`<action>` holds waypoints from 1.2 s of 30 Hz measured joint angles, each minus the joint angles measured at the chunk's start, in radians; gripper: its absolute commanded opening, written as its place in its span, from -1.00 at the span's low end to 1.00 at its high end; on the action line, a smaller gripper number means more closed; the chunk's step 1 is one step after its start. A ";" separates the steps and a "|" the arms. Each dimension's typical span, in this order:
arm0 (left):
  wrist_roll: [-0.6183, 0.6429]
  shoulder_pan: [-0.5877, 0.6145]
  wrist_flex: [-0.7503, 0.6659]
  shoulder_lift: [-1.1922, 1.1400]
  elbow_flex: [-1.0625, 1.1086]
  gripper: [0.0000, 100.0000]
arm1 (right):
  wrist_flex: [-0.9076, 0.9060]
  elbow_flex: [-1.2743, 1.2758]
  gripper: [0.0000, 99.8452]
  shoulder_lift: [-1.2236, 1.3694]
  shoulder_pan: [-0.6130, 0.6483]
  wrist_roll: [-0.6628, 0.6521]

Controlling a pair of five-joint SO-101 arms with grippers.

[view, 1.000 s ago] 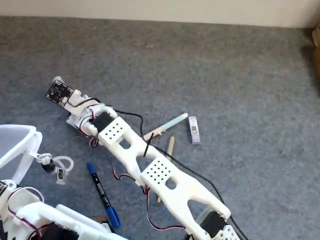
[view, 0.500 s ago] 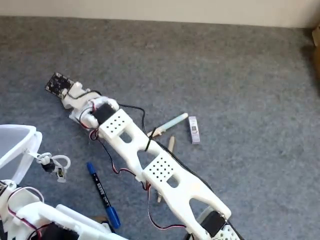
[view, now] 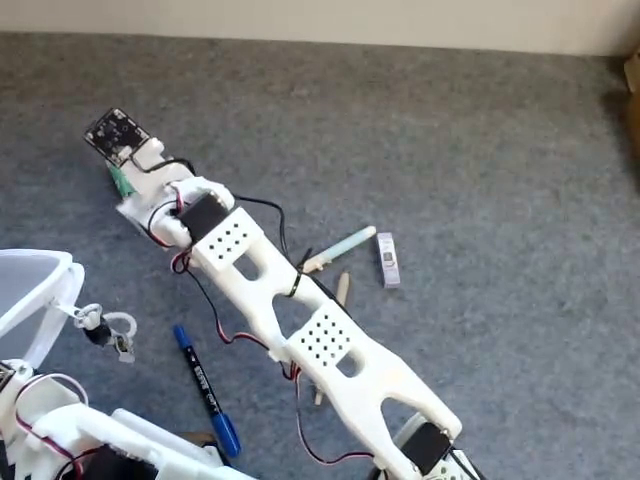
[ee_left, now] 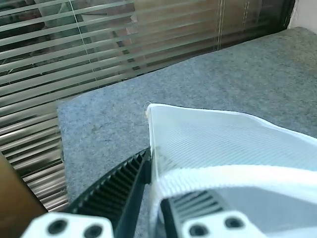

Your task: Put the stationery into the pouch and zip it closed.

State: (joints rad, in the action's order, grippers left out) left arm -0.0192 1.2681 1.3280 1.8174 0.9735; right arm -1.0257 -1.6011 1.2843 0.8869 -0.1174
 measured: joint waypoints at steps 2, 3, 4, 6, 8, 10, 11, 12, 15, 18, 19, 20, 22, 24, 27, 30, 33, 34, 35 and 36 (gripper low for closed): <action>0.000 0.000 0.000 0.000 0.000 -0.99 | 0.080 -0.002 -0.42 0.035 0.011 0.020; 0.000 0.000 0.000 0.000 0.000 -0.99 | 0.121 -0.002 -0.42 0.060 0.015 0.025; 0.000 0.000 0.000 0.000 0.000 -0.99 | 0.160 0.000 -0.42 0.091 0.018 0.028; 0.000 0.000 0.000 0.000 0.000 -0.99 | 0.232 0.002 -0.42 0.140 0.023 0.029; 0.000 0.000 0.000 0.000 0.000 -0.99 | 0.290 0.002 -0.42 0.176 0.029 0.031; 0.000 0.000 0.000 0.000 0.000 -0.99 | 0.330 0.002 -0.42 0.209 0.041 0.031; 0.000 0.000 0.000 0.000 0.000 -0.99 | 0.344 0.002 -0.42 0.222 0.048 0.031; 0.000 0.000 0.000 0.000 0.000 -0.99 | 0.358 0.002 -0.42 0.235 0.052 0.031; 0.000 0.000 0.000 0.000 0.000 -0.99 | 0.384 0.002 -0.42 0.258 0.054 0.031; 0.000 0.000 0.000 0.000 0.000 -0.99 | 0.391 0.014 -0.42 0.276 0.052 0.031; 0.000 0.000 0.000 0.000 0.000 -0.99 | 0.391 0.035 -0.42 0.278 0.052 0.031; 0.000 0.000 0.000 0.000 0.000 -0.99 | 0.391 0.055 -0.42 0.278 0.054 0.031; 0.000 0.000 0.000 0.000 0.000 -0.99 | 0.393 0.080 -0.44 0.278 0.054 0.032; 0.000 0.000 0.000 0.000 0.000 -0.99 | 0.397 0.089 -0.53 0.276 0.054 0.032; 0.000 0.000 0.000 0.000 0.000 -0.99 | 0.394 0.089 -0.70 0.276 0.052 0.031; 0.000 0.000 0.000 0.000 0.000 -0.99 | 0.394 0.089 -0.85 0.276 0.040 0.031; 0.000 0.000 0.000 0.000 0.000 -0.99 | 0.396 0.089 -1.00 0.276 0.021 0.002; 0.000 0.000 0.000 0.000 0.000 -0.99 | 0.397 0.089 -0.99 0.276 0.018 -0.014; 0.000 0.000 0.000 0.000 0.000 -0.99 | 0.397 0.089 -0.98 0.276 0.015 -0.028; 0.000 0.000 0.000 0.000 0.000 -0.99 | 0.397 0.089 -0.99 0.276 0.011 -0.038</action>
State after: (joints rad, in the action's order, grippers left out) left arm -0.0192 1.2681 1.3280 1.8174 0.9735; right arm -0.6283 -1.5121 1.5604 0.8976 -0.1557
